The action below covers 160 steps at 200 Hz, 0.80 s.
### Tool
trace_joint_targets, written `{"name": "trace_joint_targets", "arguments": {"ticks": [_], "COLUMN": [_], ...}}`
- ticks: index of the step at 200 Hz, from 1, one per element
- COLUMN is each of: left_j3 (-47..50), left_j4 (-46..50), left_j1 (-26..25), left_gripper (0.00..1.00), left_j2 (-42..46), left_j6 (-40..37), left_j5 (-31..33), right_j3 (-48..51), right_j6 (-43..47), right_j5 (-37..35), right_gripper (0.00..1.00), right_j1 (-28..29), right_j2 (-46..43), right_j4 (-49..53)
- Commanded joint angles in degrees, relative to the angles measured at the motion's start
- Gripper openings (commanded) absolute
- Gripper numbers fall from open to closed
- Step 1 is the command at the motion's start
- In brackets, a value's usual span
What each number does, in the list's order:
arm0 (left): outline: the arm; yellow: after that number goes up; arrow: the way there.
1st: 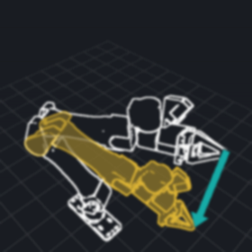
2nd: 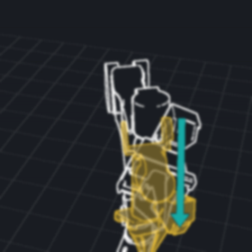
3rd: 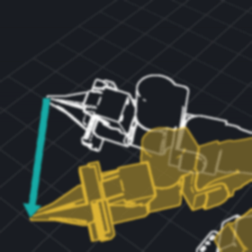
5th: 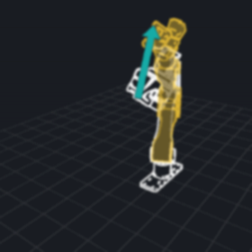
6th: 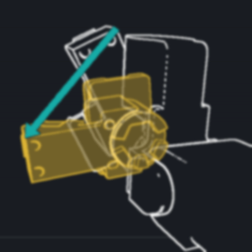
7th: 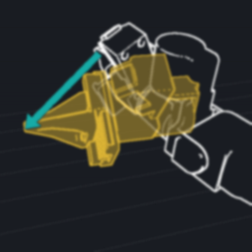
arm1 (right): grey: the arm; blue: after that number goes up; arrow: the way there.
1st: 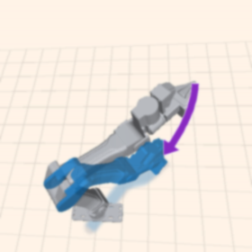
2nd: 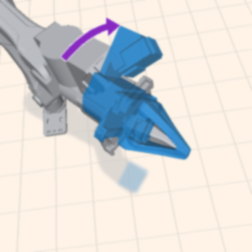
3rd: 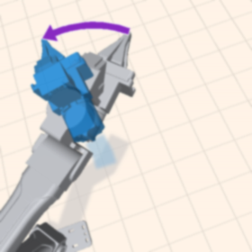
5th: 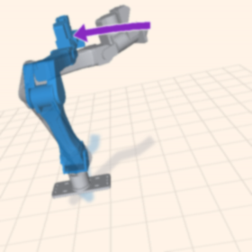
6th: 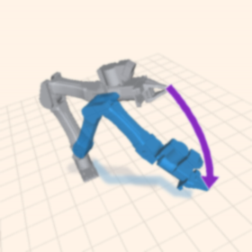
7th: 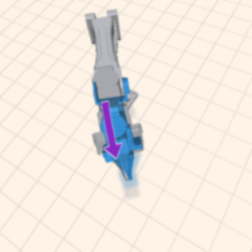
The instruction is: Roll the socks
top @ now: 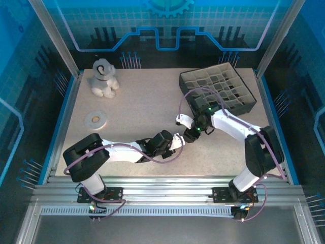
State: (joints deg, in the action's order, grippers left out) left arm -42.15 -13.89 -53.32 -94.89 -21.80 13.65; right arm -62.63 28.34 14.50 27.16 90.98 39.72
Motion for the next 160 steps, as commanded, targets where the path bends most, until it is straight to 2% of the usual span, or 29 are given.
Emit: {"name": "trace_joint_targets", "arguments": {"ticks": [1, 33, 74, 121, 160], "left_j3": [-0.7, -3.1, -4.8, -4.1, -1.5], "left_j4": [7.8, 11.1, 12.2, 11.2, 7.5], "left_j1": [1.3, 2.8, 4.4, 4.4, 2.6], "left_gripper": [0.09, 0.09, 0.09, 0.09, 0.09], "left_j2": [-0.3, -0.2, 0.0, 0.1, 0.4], "left_j6": [5.0, 11.0, 20.2, 30.5, 34.9], "left_j5": [-0.8, -2.5, -6.0, -5.8, -2.9], "right_j3": [2.9, 4.6, 11.9, 23.0, 27.9], "right_j6": [-6.5, -19.5, -46.4, -70.2, -83.9], "right_j5": [0.2, -6.2, -12.4, -11.7, -11.7], "right_gripper": [0.45, 0.44, 0.45, 0.42, 0.45], "right_j1": [-0.1, -0.1, -0.1, 2.3, 5.2], "right_j2": [-4.2, -8.7, -18.7, -26.1, -25.8], "right_j4": [-3.6, -7.2, -15.0, -23.5, -29.8]}}
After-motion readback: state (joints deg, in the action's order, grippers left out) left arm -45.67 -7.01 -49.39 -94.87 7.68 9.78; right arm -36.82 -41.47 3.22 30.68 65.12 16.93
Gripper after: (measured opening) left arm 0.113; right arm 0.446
